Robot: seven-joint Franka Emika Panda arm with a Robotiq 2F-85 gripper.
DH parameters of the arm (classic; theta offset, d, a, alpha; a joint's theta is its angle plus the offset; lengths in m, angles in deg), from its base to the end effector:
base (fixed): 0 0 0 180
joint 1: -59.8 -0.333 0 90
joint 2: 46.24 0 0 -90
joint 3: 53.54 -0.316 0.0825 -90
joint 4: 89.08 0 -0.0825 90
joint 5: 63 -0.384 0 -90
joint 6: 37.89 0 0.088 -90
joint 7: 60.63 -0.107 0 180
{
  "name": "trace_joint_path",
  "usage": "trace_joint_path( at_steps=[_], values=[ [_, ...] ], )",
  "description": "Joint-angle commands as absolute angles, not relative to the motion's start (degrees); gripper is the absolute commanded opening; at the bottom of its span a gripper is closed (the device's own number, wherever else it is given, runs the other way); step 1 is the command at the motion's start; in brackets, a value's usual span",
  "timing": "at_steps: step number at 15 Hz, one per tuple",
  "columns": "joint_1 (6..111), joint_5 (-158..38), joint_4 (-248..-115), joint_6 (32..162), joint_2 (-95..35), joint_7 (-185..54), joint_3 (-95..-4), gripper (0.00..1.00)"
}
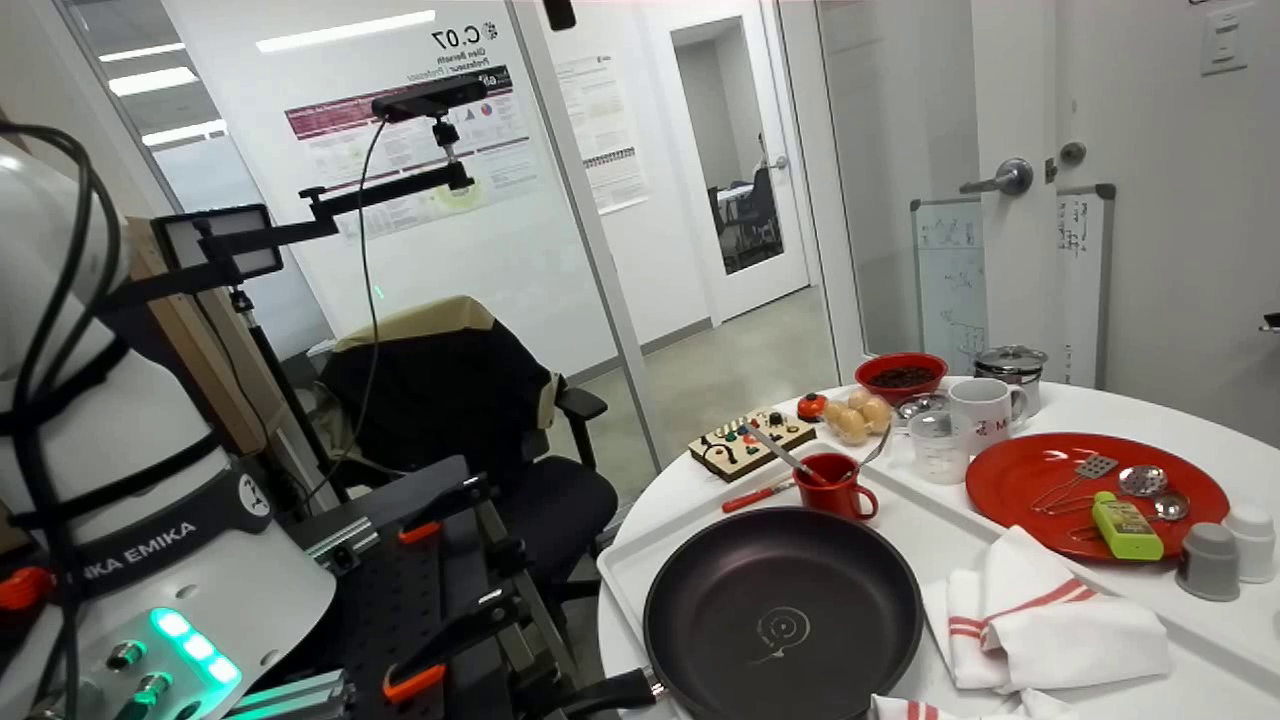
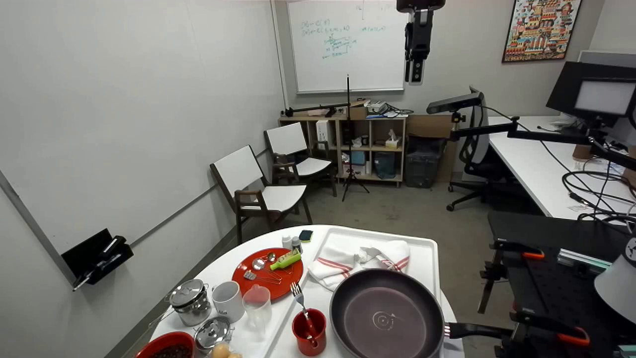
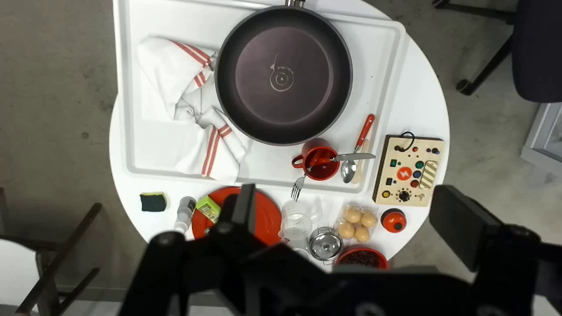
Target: Wipe the pan with the white towel
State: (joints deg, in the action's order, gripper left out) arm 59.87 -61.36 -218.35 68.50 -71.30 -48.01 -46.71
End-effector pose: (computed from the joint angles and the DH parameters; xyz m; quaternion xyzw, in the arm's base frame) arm 0.4221 -0.0588 0.5348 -0.9980 -0.0588 -0.0194 0.0083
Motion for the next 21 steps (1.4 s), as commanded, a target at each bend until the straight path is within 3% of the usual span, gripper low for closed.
trace_joint_path(
  at_steps=[1, 8, 21],
  values=[
    [60.4, -61.6, -218.3, 68.4, -71.2, -47.8, -47.2, 1.00],
    [60.6, -61.8, -217.8, 70.6, -69.3, -48.0, -46.9, 1.00],
    [65.4, -64.6, -209.9, 85.6, -44.5, -50.1, -44.5, 1.00]
  ],
)
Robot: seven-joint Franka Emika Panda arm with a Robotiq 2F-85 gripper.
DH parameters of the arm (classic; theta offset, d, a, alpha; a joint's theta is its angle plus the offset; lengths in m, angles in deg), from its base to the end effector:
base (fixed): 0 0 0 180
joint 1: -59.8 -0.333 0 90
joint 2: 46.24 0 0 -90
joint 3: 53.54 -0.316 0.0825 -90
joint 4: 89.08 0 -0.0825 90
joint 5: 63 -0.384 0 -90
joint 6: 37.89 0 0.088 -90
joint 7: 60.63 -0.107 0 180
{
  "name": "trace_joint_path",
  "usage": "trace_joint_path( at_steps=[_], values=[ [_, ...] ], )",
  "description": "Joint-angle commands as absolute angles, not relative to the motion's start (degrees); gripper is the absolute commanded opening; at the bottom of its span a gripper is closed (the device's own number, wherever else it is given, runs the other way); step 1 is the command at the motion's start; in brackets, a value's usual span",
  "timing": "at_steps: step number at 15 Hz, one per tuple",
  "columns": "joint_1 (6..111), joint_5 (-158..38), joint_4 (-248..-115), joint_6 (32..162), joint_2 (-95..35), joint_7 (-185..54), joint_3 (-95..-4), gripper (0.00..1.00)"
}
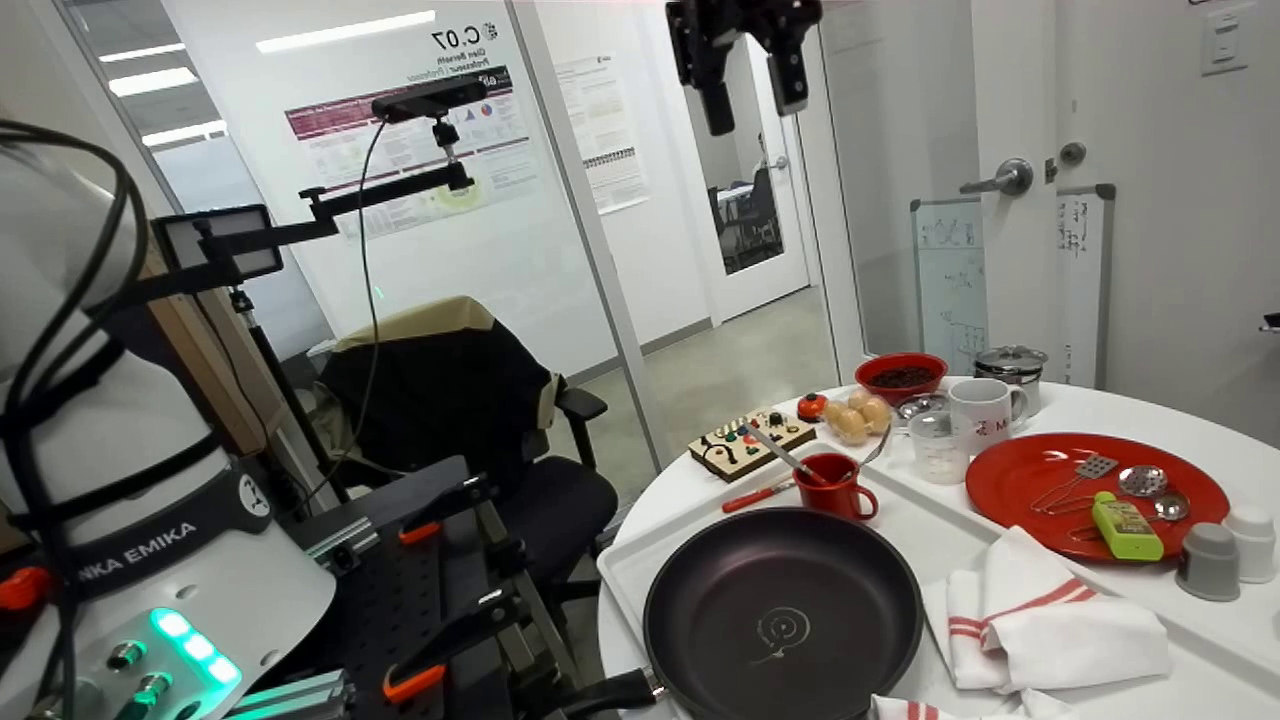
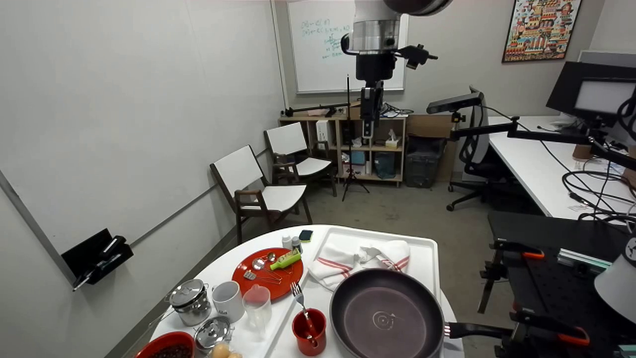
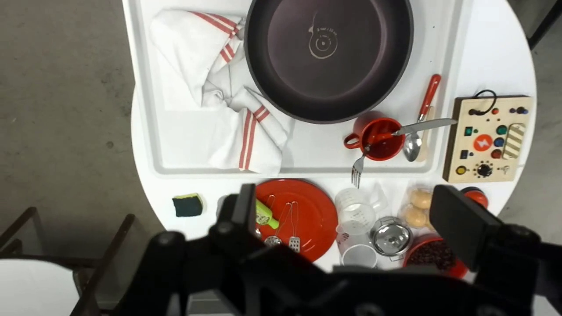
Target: Wipe the pan with the white towel
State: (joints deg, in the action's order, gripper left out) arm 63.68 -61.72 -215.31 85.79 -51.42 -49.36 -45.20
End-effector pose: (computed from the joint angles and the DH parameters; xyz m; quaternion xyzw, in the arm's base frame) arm 0.5060 -0.1114 0.4244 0.9997 -0.0022 0.0215 0.0074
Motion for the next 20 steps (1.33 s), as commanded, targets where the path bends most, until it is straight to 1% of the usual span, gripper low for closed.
trace_joint_path(
  at_steps=[1, 8, 14, 20],
  values=[
    [66.2, -65.1, -208.8, 85.0, -42.6, -50.6, -44.1, 1.00],
    [72.5, -71.4, -205.3, 83.9, -33.7, -51.7, -42.2, 1.00],
    [75.4, -78.5, -205.4, 82.4, -26.6, -50.9, -43.6, 1.00],
    [78.5, -88.8, -202.8, 81.5, -18.8, -53.4, -44.8, 1.00]
  ],
)
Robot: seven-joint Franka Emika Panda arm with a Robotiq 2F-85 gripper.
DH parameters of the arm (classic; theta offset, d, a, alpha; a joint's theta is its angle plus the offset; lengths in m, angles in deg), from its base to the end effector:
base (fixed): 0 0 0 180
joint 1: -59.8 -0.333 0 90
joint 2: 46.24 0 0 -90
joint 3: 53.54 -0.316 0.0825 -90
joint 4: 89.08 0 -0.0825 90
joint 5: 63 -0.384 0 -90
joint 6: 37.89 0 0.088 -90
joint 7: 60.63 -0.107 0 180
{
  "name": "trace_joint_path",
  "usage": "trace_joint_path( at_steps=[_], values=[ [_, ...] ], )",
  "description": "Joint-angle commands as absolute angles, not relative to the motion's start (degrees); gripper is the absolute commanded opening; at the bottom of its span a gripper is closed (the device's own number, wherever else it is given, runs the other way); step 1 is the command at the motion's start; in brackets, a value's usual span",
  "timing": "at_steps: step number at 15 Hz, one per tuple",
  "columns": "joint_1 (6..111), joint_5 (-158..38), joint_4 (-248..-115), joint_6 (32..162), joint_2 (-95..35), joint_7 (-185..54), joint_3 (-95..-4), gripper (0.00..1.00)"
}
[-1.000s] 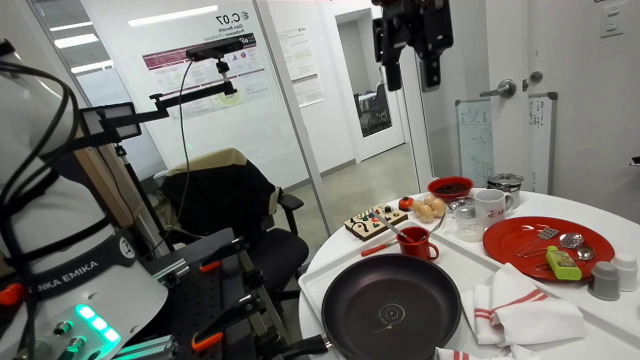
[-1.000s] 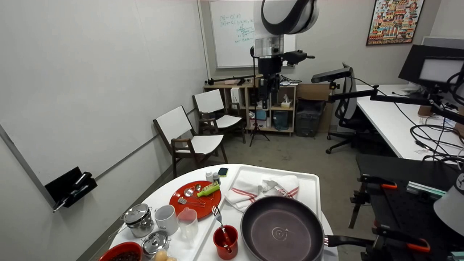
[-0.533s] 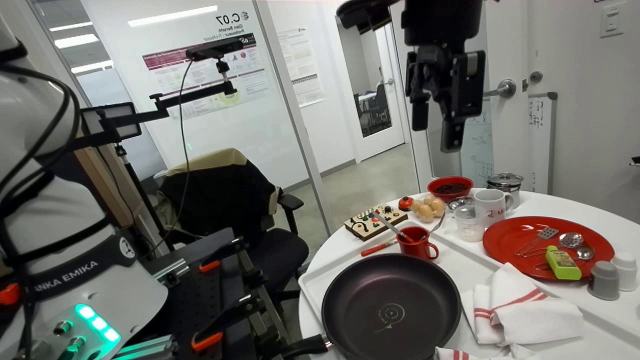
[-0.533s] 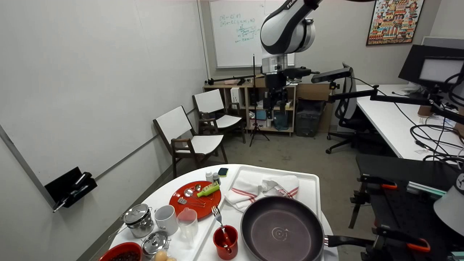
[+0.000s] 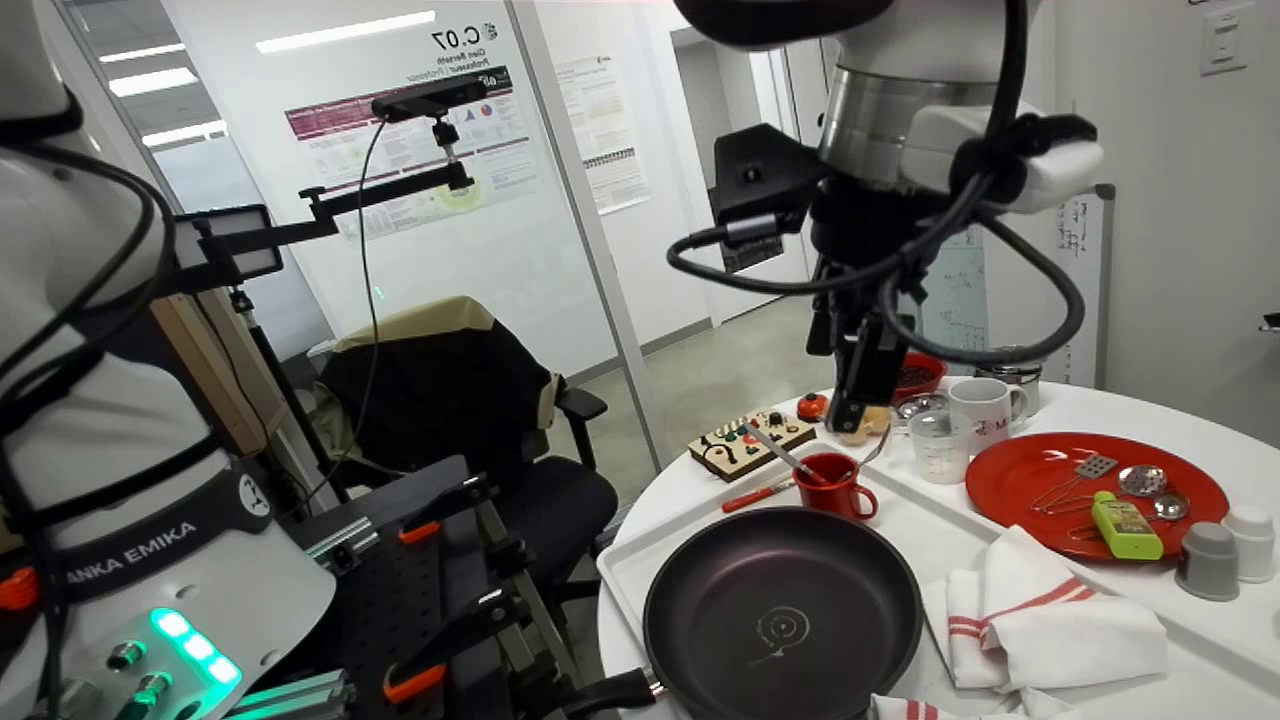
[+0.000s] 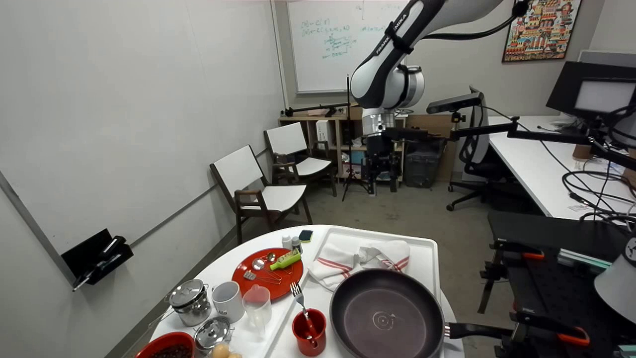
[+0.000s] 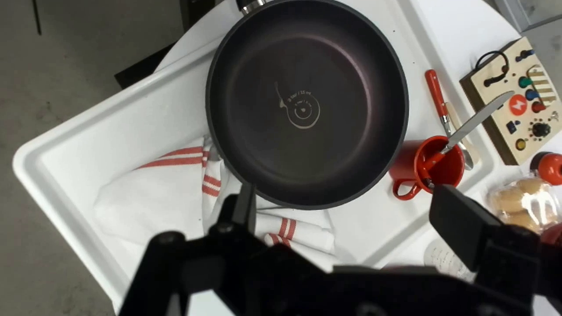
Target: Wipe the pan with the white towel
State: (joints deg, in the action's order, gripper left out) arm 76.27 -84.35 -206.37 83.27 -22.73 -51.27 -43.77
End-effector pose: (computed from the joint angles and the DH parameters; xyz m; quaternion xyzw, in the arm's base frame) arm 0.5080 -0.2317 0.2182 -0.9456 0.2615 0.1214 0.1505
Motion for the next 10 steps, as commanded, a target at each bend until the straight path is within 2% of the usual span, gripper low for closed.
trace_joint_path(
  at_steps=[1, 10],
  values=[
    [79.0, -90.2, -202.5, 81.8, -17.8, -54.0, -44.9, 1.00],
    [78.9, -91.4, -200.5, 88.6, -9.9, -63.7, -43.4, 1.00]
  ],
)
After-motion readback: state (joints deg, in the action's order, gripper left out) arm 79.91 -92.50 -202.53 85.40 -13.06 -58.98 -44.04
